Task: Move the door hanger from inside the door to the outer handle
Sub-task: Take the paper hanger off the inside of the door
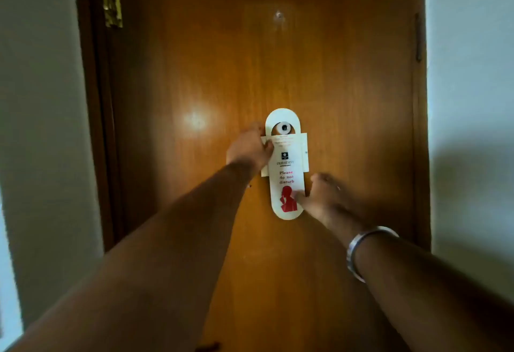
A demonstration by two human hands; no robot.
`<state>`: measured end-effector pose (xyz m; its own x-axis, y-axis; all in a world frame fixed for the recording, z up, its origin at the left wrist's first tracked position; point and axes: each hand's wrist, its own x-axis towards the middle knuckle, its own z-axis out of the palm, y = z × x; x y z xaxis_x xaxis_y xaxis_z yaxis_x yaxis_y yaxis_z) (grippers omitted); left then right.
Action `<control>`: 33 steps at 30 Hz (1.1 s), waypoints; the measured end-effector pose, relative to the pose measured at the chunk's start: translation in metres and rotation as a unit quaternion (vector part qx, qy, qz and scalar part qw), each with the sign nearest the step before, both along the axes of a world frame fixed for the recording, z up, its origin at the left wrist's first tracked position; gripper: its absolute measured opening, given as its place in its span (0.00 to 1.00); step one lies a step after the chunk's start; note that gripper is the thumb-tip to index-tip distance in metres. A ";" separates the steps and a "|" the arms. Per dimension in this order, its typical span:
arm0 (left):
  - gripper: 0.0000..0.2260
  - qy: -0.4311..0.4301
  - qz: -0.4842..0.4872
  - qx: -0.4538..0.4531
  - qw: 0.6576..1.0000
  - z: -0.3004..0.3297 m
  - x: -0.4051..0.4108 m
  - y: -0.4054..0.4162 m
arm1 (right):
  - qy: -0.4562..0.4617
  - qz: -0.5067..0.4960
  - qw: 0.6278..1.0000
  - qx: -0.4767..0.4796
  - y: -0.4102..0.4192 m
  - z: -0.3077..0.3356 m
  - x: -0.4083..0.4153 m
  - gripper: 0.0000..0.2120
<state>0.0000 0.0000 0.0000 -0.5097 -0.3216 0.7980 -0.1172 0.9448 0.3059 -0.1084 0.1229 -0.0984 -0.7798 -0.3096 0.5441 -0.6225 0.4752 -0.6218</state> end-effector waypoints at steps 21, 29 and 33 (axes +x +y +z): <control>0.08 -0.054 -0.093 0.184 0.977 0.027 -0.026 -0.036 | -0.063 0.217 0.958 -0.176 -0.022 0.020 -0.014 0.10; 0.12 -0.004 -0.180 0.274 0.945 -0.034 0.022 -0.048 | -0.106 0.275 0.946 -0.136 -0.030 -0.011 0.014 0.08; 0.10 -0.028 -0.215 0.371 0.903 -0.112 0.061 -0.062 | -0.145 0.305 0.936 -0.102 -0.047 -0.063 0.033 0.10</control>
